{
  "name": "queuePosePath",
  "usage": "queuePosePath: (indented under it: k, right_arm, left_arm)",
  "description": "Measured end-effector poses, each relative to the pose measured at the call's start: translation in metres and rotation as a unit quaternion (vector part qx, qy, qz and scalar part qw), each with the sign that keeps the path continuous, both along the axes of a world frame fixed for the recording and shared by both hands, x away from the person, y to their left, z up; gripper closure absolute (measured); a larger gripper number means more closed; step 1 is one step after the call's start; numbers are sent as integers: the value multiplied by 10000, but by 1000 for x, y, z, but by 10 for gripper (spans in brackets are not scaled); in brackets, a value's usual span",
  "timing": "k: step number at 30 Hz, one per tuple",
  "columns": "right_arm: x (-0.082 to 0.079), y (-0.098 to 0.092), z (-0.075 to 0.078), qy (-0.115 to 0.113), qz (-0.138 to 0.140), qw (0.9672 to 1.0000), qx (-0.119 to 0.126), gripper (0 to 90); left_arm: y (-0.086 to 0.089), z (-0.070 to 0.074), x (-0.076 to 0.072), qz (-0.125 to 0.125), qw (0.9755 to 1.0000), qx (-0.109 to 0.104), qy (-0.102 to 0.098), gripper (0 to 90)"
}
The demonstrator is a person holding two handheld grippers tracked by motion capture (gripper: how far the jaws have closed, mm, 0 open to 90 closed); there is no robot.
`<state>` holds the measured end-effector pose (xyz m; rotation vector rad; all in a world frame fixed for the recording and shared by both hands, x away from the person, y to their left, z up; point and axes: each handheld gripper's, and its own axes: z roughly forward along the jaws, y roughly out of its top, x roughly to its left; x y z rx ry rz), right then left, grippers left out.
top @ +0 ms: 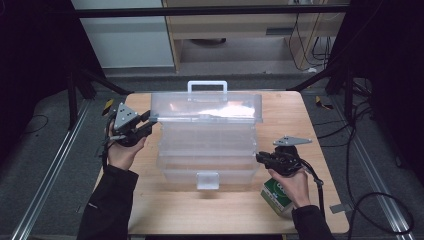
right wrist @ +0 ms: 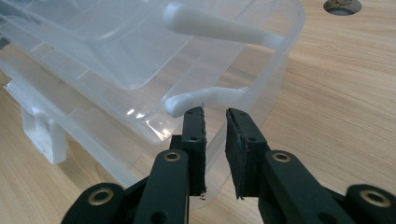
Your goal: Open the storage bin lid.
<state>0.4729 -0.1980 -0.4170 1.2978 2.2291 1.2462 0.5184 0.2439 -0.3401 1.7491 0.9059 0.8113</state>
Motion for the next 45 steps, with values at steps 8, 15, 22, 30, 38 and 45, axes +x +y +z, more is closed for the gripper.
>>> queuePosePath:
  k: [8,15,22,30,38,45]
  right_arm:
    - [0,0,0,-6,15,10000,-14,775]
    - [0,-1,0,0,25,10000,-2,774]
    - [1,-1,0,-8,30,10000,-13,774]
    - [1,0,0,-8,42,10000,-19,773]
    - [1,0,0,14,45,10000,-9,772]
    - [1,0,1,50,31,10000,-19,772]
  left_arm:
    - [-2,6,11,120,9999,30,7,730]
    - [-4,14,23,202,9997,-20,99,745]
    - [-6,18,31,254,9996,-64,144,750]
    - [-8,21,38,308,9994,-76,153,754]
    - [-10,24,47,385,9990,-121,166,759]
    - [-12,26,57,451,9987,-140,175,762]
